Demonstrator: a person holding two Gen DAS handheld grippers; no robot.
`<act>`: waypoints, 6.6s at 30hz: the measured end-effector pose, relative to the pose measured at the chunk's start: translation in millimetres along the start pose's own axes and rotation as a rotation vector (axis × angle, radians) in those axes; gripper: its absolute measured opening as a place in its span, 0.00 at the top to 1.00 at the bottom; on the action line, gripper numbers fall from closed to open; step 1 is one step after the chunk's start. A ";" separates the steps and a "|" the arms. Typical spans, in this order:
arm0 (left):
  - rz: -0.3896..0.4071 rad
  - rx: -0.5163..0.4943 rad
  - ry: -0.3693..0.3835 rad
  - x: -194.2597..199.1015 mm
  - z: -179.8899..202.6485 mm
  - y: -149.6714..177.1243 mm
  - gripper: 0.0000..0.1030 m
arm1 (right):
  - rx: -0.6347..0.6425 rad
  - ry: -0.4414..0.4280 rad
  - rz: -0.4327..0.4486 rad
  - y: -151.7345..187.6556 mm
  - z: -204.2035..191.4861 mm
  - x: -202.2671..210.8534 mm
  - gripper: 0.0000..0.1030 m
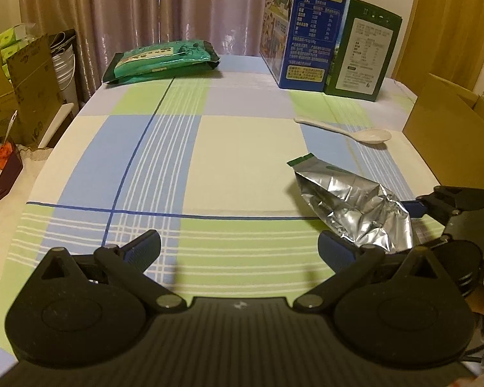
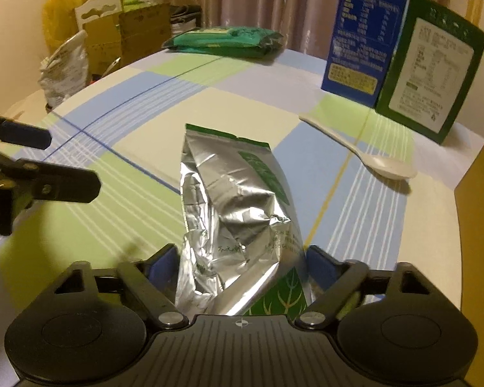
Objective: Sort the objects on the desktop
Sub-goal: 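Lift the silver bag off the table with the right tool, then move the left tool over the white plastic spoon, then close the left tool on the white spoon, then lift the spoon with the left tool while the right tool holds the silver bag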
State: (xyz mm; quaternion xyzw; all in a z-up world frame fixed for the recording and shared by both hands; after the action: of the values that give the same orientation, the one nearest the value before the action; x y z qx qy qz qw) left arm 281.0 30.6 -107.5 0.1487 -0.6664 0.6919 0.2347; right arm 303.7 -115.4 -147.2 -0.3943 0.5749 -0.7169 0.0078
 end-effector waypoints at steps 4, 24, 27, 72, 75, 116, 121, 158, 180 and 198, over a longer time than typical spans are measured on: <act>-0.010 -0.001 0.005 -1.7 0.8 2.3 0.01 | -0.006 0.009 0.001 -1.2 1.0 1.0 0.31; 0.005 -0.007 0.028 -17.9 2.1 -2.0 0.01 | -0.243 0.254 0.073 -20.8 54.4 40.3 0.51; 0.019 0.005 0.037 -20.8 3.8 -6.1 0.01 | -0.254 0.334 0.093 -28.6 70.8 44.2 0.51; 0.106 -0.199 0.149 -63.8 9.6 -19.8 0.01 | -0.386 0.141 -0.050 -49.9 120.7 -25.1 0.52; 0.101 -0.253 0.149 -64.4 14.5 -14.1 0.01 | -0.360 0.115 -0.060 -56.0 122.4 -37.9 0.52; 0.014 -0.036 0.019 -94.2 27.4 -15.9 0.82 | -0.513 0.068 -0.010 -23.4 100.3 16.3 0.52; -0.006 -0.099 0.025 -62.0 22.8 -3.7 0.87 | -0.505 0.048 -0.023 -21.7 84.9 24.3 0.52; 0.028 -0.168 0.030 -36.9 57.4 6.0 0.94 | -0.493 0.110 0.025 -23.4 92.5 23.9 0.52; 0.028 -0.037 0.035 80.1 54.5 66.5 0.60 | -0.532 0.134 -0.017 35.4 25.8 144.2 0.52; -0.060 -0.231 0.139 57.8 60.5 71.2 0.53 | -0.540 0.124 -0.033 39.9 20.9 134.8 0.52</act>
State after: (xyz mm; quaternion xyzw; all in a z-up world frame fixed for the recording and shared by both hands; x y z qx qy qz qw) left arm 188.5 -22.3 -134.2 0.0921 -0.7190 0.6119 0.3165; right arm 205.2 -208.6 -104.8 -0.3467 0.7379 -0.5606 -0.1446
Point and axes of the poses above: each gripper's, at about its wrist camera, not at the fingertips, and x roughly against the way its jaws point, z to its right, y to its underside, the point moved 4 cm from there along -x, roughly the way its jaws point, and after that the axes turned 15 degrees about z, right-handed, at the moved point
